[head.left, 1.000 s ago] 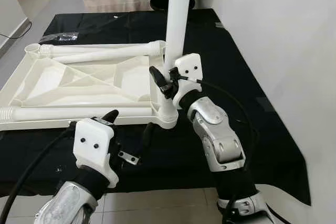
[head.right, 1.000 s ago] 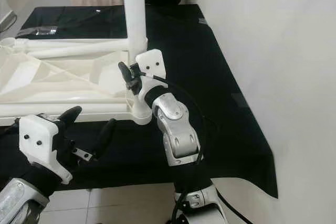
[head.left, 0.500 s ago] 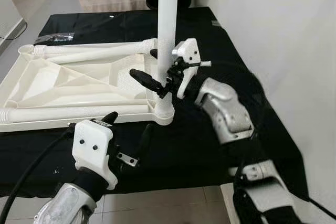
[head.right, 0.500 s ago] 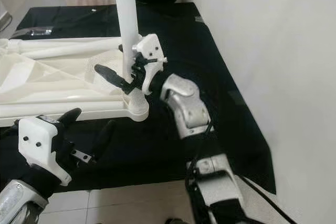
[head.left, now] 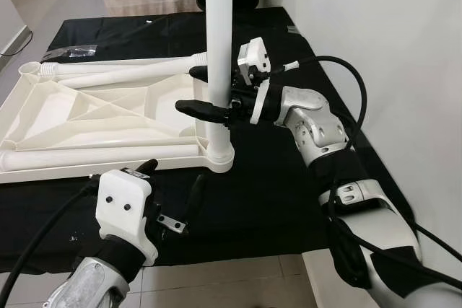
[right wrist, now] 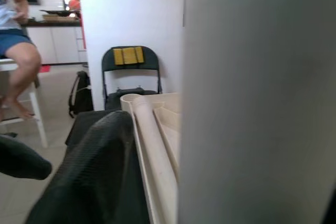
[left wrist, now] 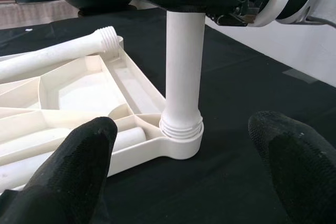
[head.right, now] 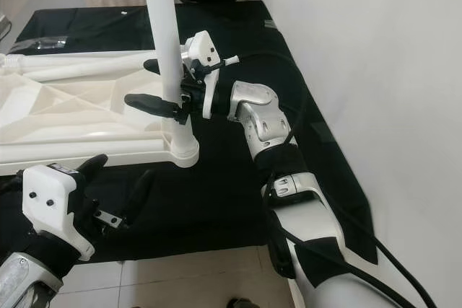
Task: Building children table
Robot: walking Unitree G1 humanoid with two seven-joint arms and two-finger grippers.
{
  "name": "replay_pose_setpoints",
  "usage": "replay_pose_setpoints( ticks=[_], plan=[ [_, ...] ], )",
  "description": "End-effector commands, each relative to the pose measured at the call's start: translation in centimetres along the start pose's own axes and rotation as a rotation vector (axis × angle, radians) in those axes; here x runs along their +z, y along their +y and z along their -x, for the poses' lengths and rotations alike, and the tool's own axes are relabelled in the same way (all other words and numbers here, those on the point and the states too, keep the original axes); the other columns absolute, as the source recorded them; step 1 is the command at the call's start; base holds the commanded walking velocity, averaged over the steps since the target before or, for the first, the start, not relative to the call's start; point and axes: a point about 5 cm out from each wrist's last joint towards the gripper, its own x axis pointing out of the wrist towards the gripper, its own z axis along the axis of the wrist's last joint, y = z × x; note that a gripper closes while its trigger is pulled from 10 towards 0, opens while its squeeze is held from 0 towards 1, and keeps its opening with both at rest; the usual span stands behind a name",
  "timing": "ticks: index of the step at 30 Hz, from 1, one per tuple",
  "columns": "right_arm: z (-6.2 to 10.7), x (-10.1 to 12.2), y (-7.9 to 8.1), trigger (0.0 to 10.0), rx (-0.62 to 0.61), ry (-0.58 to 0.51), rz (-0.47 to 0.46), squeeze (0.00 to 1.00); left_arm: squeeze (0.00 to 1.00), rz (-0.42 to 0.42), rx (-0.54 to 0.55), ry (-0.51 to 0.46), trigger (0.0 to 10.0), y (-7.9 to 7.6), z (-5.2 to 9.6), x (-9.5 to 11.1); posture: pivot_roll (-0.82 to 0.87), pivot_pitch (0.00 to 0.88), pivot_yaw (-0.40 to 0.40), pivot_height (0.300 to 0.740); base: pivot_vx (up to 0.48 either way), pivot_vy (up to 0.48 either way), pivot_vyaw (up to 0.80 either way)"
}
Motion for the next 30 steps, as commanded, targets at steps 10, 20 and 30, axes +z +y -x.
replay_pose_setpoints(
  ticks=[10,20,30],
  plan=[
    [-0.3,0.3,0.1,0.0,0.052,-0.043,0.008,0.0,0.0,-0.011,-0.011,0.005,10.0,0.0,0.2,0.1,0.2,0.17,-0.005,0.74,0.0,0.0,0.0],
    [1.6,-3.7,1.9,0.0,-0.889,0.089,0.07,0.0,0.0,-0.007,-0.014,0.0,10.0,0.0,0.1,0.2,0.18,0.18,-0.004,0.74,0.0,0.0,0.0],
    [-1.4,-4.0,5.2,0.0,-0.835,0.023,-0.016,0.0,0.0,-0.006,-0.033,-0.001,10.0,0.0,-0.3,0.1,0.16,0.159,0.001,0.74,0.0,0.0,0.0]
  ],
)
